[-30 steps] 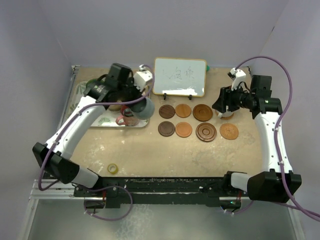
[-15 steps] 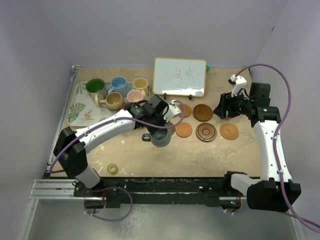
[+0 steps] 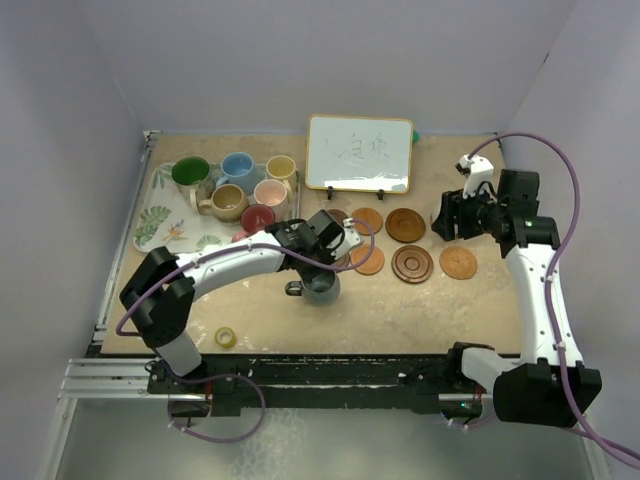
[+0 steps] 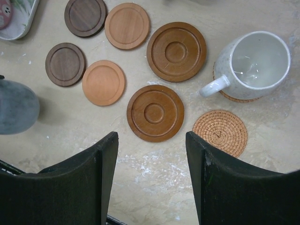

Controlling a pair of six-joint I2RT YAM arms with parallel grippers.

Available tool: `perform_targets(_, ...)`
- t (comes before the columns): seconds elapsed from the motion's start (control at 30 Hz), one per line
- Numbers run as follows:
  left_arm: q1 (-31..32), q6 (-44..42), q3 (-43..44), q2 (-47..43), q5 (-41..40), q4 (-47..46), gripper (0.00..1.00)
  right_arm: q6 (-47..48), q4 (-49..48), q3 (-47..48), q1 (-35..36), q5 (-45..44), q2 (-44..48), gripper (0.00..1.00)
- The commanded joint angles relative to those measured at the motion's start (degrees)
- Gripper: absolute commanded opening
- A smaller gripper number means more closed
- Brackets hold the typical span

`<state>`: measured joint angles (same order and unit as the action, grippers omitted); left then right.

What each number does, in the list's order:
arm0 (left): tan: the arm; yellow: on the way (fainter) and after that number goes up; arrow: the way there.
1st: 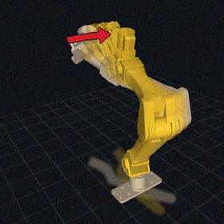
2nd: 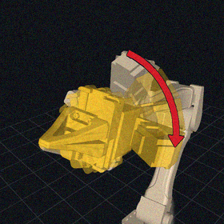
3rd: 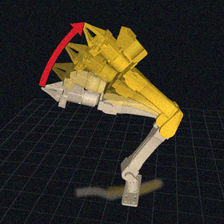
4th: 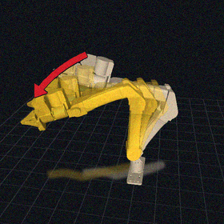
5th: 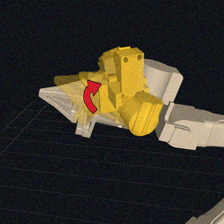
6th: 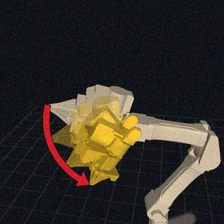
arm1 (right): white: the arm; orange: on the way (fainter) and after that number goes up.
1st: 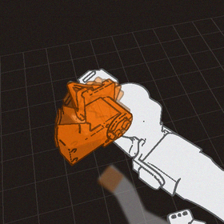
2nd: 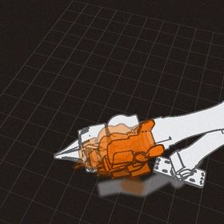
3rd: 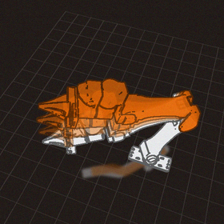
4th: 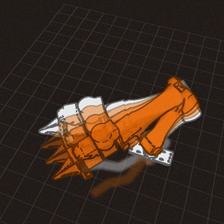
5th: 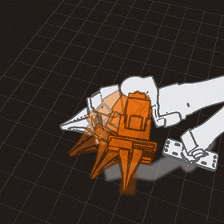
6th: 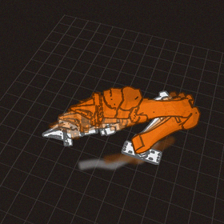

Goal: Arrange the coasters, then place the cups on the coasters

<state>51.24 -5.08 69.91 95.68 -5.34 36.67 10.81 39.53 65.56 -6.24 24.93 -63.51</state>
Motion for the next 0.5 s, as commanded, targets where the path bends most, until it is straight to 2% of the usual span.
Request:
perform_targets(0.0,1.16,1.64,-0.67,-0.16,-0.95,-5.47,0.04,1.35,-0.68,0.48,0.26,0.01,-0.72,0.62)
perform_targets(0.47,1.61,1.87,0.02,2.54,0.67,-5.46,0.14,2.64,-2.21,-1.14,0.26,-1.33,-1.53,0.62)
